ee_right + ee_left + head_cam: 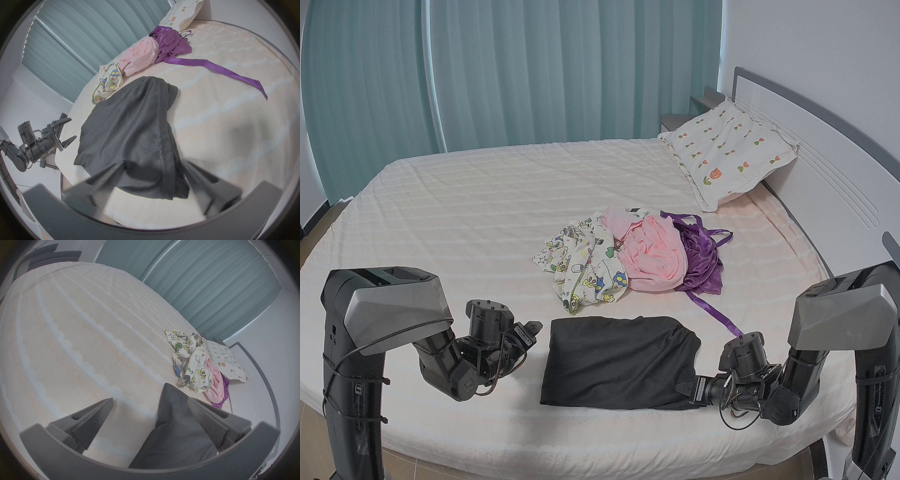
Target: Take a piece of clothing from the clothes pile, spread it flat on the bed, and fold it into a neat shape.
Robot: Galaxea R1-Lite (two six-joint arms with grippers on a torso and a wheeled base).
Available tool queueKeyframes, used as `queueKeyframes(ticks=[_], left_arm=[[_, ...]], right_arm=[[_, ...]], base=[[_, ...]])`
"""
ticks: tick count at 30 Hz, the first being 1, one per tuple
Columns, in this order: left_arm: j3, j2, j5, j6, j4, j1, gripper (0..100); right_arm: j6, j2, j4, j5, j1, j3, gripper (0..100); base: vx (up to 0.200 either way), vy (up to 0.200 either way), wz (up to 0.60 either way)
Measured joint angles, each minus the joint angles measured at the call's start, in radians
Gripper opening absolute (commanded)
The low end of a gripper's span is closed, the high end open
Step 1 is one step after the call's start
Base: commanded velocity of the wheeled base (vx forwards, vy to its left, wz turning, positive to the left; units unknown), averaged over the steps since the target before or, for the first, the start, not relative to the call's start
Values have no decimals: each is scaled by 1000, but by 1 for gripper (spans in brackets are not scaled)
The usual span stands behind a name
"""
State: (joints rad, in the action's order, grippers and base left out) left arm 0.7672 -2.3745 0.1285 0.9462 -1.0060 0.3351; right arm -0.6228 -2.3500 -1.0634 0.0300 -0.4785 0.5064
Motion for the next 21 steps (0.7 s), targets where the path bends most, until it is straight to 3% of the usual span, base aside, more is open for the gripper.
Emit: queueKeyframes(ticks=[15, 16, 21], left_arm=[[4, -2, 0, 0, 1, -2, 100], [4, -2, 0, 0, 1, -2, 100], [4, -2, 0, 0, 1, -2, 100]], right_arm=[[115, 6, -4, 27, 30, -82, 0], [116, 5, -5, 28, 31, -82, 100], [116, 6, -5, 28, 34, -87, 100]], base=[[0, 0, 0], [0, 0, 0], [0, 0, 0]])
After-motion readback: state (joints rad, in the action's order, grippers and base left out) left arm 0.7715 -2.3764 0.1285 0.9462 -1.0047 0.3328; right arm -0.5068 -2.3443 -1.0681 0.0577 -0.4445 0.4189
